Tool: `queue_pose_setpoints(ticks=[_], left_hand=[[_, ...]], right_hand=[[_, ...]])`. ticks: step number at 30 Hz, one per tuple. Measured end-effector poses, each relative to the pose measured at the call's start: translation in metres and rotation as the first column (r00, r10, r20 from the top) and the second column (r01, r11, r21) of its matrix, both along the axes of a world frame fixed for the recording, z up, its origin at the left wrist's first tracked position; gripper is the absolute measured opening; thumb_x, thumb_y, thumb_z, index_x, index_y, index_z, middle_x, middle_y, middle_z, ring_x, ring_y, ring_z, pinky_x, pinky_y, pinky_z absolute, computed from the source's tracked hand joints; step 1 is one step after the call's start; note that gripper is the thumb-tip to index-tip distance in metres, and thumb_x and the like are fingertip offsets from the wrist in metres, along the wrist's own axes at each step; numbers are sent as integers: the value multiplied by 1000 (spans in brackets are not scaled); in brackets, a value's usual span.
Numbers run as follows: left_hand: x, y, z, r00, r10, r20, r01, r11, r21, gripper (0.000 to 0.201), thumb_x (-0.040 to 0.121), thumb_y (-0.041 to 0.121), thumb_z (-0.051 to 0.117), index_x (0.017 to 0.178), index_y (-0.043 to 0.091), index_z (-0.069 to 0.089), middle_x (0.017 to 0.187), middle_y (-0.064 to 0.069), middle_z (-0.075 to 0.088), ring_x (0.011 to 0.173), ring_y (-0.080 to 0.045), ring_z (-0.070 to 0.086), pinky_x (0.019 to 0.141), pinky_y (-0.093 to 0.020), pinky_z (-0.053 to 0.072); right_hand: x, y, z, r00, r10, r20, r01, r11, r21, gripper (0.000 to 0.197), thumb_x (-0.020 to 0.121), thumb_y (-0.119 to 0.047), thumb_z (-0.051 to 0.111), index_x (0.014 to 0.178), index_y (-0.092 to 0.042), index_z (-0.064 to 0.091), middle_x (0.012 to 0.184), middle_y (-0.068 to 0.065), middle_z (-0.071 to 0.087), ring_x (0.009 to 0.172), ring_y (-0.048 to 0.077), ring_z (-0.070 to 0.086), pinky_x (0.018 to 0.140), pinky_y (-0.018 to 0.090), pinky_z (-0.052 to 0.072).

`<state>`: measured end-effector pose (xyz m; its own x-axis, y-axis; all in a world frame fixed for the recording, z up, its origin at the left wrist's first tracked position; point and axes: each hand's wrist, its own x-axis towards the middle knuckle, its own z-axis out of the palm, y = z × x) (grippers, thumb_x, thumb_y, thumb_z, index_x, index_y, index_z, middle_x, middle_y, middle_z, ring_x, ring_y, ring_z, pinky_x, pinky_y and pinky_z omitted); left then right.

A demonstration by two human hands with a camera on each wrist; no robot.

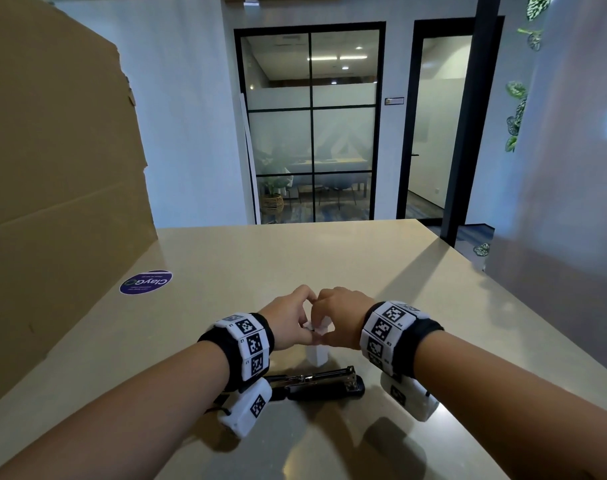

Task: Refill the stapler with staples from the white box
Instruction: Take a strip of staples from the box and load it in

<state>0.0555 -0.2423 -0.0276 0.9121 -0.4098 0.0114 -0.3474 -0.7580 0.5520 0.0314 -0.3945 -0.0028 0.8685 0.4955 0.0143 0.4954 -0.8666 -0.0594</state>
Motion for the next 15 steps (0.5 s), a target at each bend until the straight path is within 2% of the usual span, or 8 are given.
queue_pose_setpoints(ticks=[3, 5, 9, 11, 13, 15], left_hand=[[-1, -3, 1, 1000, 5, -12, -5, 1000, -14, 57, 72, 33, 78, 112, 22, 39, 85, -2, 66, 75, -17, 60, 74, -32, 49], [-1, -4, 2, 1000, 7, -25, -7, 1000, -16, 57, 71, 32, 79, 110, 22, 38, 83, -1, 65, 75, -17, 60, 73, -33, 49], [-1, -6, 2, 1000, 10, -6, -10, 1000, 26, 56, 69, 31, 80, 106, 22, 39, 91, -6, 66, 82, -22, 62, 76, -39, 52], [-1, -7, 2, 1000, 16, 1, -16, 999, 32, 54, 71, 30, 79, 107, 21, 40, 88, -5, 66, 80, -22, 61, 76, -39, 52], [-2, -8, 1, 1000, 9, 17, -10, 999, 45, 50, 73, 29, 76, 107, 19, 41, 90, -6, 67, 78, -21, 59, 74, -37, 50], [-3, -9, 0, 998, -7, 58, 4, 998, 63, 42, 74, 28, 74, 102, 20, 43, 101, -9, 65, 84, -23, 58, 73, -35, 47]], right_hand=[[-1, 0, -1, 999, -8, -39, 4, 995, -101, 28, 87, -29, 57, 114, -28, 64, 129, 2, 48, 120, 25, 44, 95, 39, 44], [0, 1, -2, 999, -17, -45, 11, 992, -125, 30, 86, -26, 57, 116, -27, 62, 129, 3, 46, 120, 25, 43, 94, 40, 44], [1, 2, 0, 1000, -25, 18, 25, 1000, -14, 22, 82, -22, 64, 103, -16, 62, 114, 5, 58, 109, 25, 55, 85, 36, 47], [0, -1, 2, 999, -39, 16, 39, 999, 5, 20, 83, -24, 61, 99, -12, 66, 110, 6, 63, 103, 26, 60, 83, 35, 51], [-2, -4, 2, 998, -70, 4, 70, 997, 35, 27, 86, -30, 55, 97, -10, 70, 107, 8, 66, 97, 27, 63, 84, 38, 53], [-1, -6, 2, 995, -100, -5, 100, 992, 75, 34, 89, -37, 52, 96, -10, 72, 103, 10, 70, 95, 28, 64, 83, 37, 53]])
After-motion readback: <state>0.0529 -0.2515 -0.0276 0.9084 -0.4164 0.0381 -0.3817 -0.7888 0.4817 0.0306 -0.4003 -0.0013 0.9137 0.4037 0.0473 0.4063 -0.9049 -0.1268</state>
